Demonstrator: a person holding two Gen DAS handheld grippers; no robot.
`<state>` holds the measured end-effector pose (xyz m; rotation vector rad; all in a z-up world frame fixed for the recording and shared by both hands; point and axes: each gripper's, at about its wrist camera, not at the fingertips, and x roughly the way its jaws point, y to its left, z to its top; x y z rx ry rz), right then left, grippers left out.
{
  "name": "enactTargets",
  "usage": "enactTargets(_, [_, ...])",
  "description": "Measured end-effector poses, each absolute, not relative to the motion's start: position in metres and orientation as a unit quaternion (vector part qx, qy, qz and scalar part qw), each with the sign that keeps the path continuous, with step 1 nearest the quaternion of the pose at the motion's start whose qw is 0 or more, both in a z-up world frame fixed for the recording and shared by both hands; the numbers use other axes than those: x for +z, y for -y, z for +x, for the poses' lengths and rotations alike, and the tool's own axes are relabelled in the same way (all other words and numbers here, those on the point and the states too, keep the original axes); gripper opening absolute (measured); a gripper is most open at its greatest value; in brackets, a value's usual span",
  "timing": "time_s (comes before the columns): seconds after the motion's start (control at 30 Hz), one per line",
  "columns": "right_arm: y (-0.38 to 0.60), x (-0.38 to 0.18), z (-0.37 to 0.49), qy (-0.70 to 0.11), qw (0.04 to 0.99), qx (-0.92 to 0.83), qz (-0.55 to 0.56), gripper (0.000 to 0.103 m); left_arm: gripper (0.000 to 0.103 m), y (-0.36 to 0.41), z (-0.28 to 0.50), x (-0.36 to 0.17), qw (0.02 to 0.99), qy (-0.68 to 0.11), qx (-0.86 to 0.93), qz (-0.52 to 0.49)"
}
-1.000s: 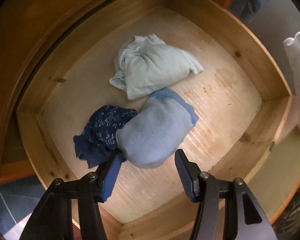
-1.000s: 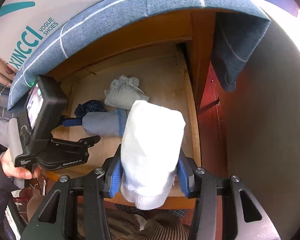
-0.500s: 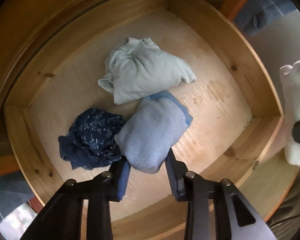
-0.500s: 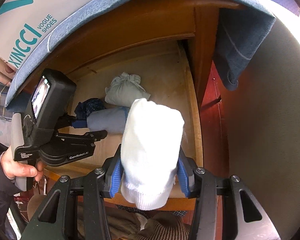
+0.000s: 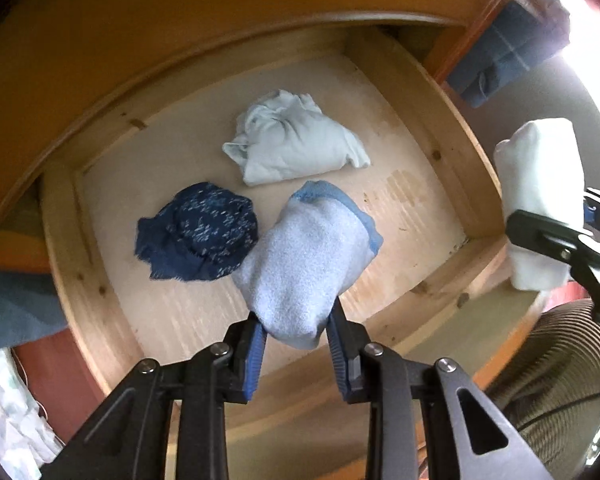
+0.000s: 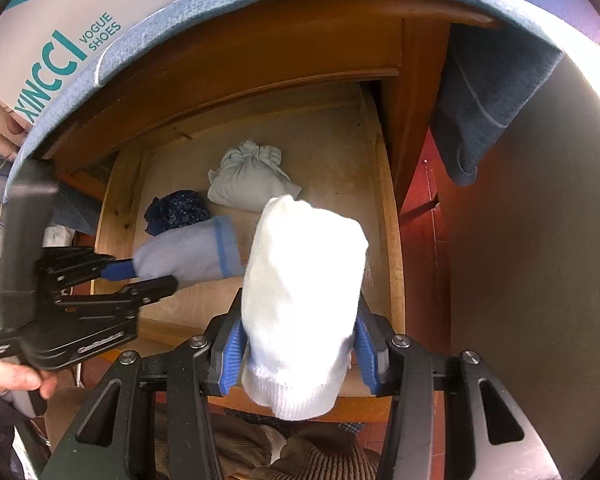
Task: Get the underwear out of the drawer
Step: 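Lift the light blue sock with the left tool and carry it into the box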
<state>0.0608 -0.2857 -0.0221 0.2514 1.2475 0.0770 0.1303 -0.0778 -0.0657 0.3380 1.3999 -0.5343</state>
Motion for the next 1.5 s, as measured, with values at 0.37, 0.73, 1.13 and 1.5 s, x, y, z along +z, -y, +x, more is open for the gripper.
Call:
enactTargets(0.37, [0.279, -0.023, 0.061, -0.584, 0.805, 0.032, 0.095, 0.044, 0.029, 0.053, 0.104, -0.025, 0.767, -0.601, -0.203, 0.092])
enactTargets(0.73, [0.273, -0.022, 0.061, -0.585, 0.807, 0.027, 0.081, 0.044, 0.029, 0.04, 0.072, 0.005, 0.792, -0.575, -0.192, 0.069])
enactTargets(1.13, [0.272, -0.022, 0.06, -0.586, 0.807, 0.027, 0.074, 0.044, 0.029, 0.008, 0.044, 0.063, 0.825, -0.536, -0.172, 0.043])
enactTargets(1.5, [0.272, -0.022, 0.06, -0.586, 0.807, 0.029, 0.075, 0.044, 0.029, -0.009, 0.046, 0.169, 0.873, -0.455, -0.177, 0.007])
